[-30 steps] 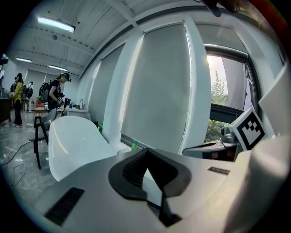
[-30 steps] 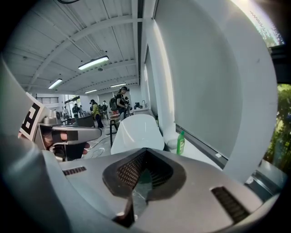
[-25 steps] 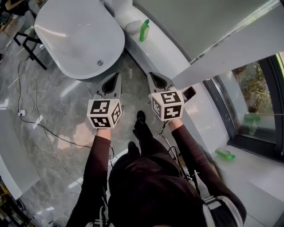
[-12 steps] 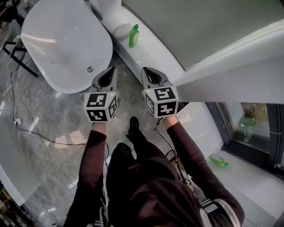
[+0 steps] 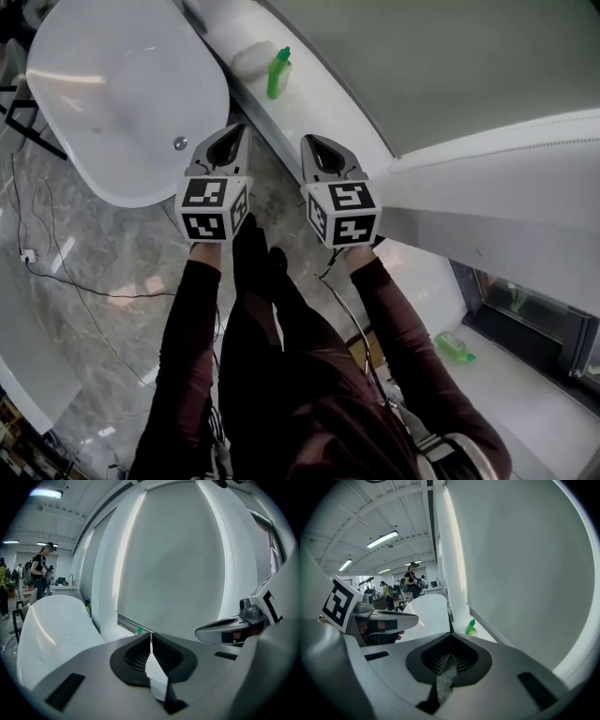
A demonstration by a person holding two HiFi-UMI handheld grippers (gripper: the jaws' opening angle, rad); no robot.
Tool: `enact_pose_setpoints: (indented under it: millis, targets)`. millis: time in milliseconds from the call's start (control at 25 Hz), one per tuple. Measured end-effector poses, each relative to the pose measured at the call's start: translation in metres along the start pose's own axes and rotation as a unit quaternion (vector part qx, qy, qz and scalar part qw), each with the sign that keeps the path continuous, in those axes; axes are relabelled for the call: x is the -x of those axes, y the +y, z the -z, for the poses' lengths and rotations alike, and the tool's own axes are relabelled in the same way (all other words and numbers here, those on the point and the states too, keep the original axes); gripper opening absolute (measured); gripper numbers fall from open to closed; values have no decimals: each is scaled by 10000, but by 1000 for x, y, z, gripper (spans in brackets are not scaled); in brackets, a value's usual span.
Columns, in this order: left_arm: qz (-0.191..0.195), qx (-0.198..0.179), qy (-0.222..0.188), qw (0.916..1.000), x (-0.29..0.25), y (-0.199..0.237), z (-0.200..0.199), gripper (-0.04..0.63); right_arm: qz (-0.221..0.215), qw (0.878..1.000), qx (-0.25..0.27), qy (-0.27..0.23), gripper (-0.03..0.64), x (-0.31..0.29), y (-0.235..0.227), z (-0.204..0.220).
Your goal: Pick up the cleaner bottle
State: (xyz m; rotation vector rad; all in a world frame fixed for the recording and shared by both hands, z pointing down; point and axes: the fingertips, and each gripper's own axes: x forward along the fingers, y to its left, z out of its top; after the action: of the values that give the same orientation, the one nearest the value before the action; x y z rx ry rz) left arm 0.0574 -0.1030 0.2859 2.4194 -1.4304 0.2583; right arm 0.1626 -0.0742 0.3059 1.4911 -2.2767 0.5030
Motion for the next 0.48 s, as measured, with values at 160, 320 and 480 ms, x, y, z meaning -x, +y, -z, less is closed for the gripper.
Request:
enact_pose_setpoints:
  millis: [160, 320, 480]
  targets:
    - [122, -25, 138, 9998, -36, 10, 13, 33, 160, 9998, -65, 84, 2, -29, -17, 5]
    - [277, -169, 303, 9990, -66, 17, 25, 71, 293, 9993, -113, 187, 2, -53, -29, 11]
    - [438, -275, 489, 9975, -100, 27, 37, 117, 374, 9986, -206, 303, 2, -82, -41, 18]
